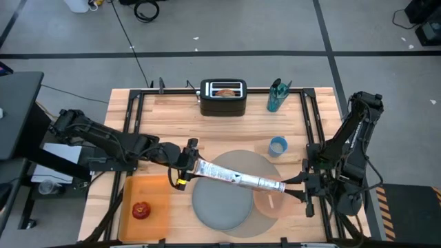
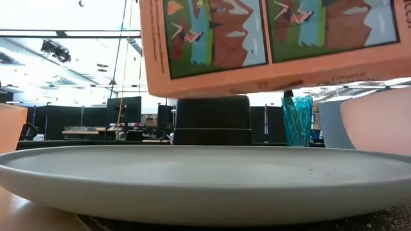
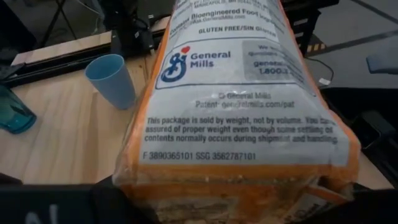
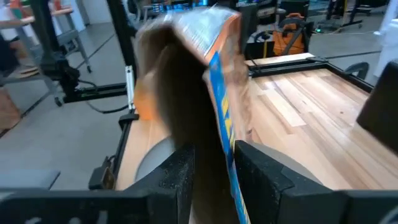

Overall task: Arrange a breakfast setting
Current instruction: Pour the cereal into the orange bowl

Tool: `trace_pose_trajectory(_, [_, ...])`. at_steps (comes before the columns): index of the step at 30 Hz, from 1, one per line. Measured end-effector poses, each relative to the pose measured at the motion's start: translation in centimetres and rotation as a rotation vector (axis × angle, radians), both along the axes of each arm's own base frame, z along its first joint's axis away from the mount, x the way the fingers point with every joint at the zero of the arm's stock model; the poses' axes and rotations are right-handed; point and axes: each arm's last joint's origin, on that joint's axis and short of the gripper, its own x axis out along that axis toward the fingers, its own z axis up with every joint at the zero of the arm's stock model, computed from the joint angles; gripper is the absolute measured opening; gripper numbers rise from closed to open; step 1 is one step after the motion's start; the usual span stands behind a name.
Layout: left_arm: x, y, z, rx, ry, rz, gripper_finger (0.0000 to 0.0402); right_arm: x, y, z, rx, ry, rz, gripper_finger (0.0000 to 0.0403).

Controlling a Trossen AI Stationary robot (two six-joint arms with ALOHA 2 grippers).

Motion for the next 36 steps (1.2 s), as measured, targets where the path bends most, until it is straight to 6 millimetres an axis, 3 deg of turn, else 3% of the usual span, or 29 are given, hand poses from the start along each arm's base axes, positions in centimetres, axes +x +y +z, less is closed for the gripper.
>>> trace_pose_trajectory(8, [0.0, 0.4, 0.1, -0.034, 0.038, 0.022, 0.0216, -0.8, -0.4, -0.3, 0.096, 0.103, 0.08, 0.0122])
trace_pose_trajectory(20, [0.5, 0.6, -0.3, -0.066, 0.058, 0.009, 0.0215, -3.3, -0.6, 1.2, 0.068, 0.013, 0.142, 0.0122])
trace_pose_trajectory(29, [1.0, 0.5, 1.6, -0.042, 0.014, -0.026, 0.0215, -4.0, 0.3, 2.3, 0.022, -0.057, 0.209, 0.0122])
trace_pose_trajectory(36, [1.7, 0.3, 3.0, -0.026, 0.096, -0.025, 0.0215, -5.1, 0.8, 3.4, -0.049, -0.131, 0.234, 0.0122])
